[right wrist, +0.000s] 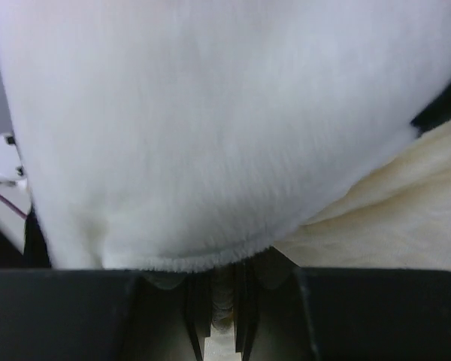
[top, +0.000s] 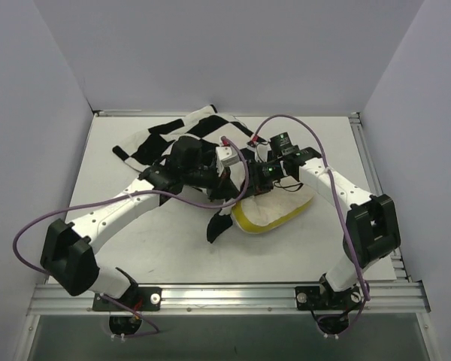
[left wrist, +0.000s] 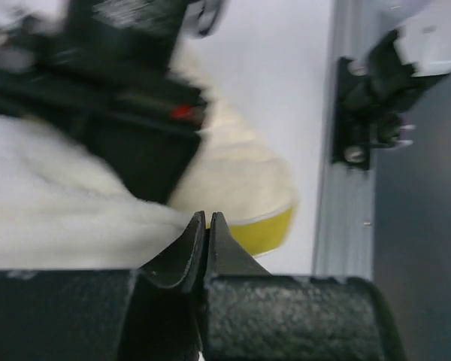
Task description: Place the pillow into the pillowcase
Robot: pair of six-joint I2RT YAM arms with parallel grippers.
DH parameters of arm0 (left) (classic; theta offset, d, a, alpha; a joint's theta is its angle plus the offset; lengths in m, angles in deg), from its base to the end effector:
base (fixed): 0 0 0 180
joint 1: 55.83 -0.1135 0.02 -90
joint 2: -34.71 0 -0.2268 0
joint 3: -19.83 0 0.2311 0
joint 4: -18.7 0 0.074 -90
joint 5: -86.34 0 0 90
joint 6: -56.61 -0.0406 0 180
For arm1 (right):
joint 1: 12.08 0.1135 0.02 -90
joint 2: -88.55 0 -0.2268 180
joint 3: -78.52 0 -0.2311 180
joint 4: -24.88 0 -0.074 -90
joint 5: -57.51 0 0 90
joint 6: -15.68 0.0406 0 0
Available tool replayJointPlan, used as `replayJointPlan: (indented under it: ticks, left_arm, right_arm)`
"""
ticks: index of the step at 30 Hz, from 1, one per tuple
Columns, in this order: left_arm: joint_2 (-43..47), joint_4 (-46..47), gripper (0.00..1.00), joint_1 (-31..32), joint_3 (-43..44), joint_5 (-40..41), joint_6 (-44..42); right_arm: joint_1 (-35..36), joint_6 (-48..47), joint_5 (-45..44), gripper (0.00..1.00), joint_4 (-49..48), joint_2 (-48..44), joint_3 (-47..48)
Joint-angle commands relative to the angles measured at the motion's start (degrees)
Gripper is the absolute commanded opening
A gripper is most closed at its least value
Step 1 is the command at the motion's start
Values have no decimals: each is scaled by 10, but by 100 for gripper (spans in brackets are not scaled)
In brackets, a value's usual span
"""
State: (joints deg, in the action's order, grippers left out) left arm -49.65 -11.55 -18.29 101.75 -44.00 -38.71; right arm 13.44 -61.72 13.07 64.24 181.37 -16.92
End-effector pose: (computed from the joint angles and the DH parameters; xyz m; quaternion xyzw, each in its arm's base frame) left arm 0.2353 -0.2139 0.2727 0.4549 0.7063 -0.4156 0.3485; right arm 0.2843 0.1679 0.2312 -0.2358 0.8385 0.4501 0.1971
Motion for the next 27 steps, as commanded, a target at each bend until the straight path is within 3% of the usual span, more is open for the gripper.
replayJointPlan:
  ticks: [1,7,8,12,14,16,19,23,25,27]
  left_arm:
    - [56,31,0,46,34,-196,99]
    - [98,-84,1,-20,-80,-182,-19]
    - [98,-102,6,-32,-87,-175,-39]
    - [95,-151,53,-89,-67,-137,-88]
    - [83,-146,64,-117,-21,-92,-76]
    - [68,-134,72,-120,3,33,-80]
    - [18,-107,78,-122,26,165,-107]
    - [-110,-94,80,-136,94,248,-111]
    - [-149,-95,80,-137,118,248,-117]
    - [-191,-98,69,-138,148,211,-116]
  right_arm:
    - [-10,140,55,0,-157,17,51]
    - [-20,199,40,0,-239,29,-28]
    - [-20,204,37,0,-257,32,-41]
    - [-16,201,13,0,-295,55,-100]
    - [-13,199,9,0,-313,61,-128]
    - [-12,200,11,0,-324,60,-141]
    - [-9,190,15,0,-311,60,-137]
    - [-8,178,18,0,-297,48,-146]
    - [-6,172,19,0,-293,40,-148]
    - [-5,164,20,0,-284,34,-148]
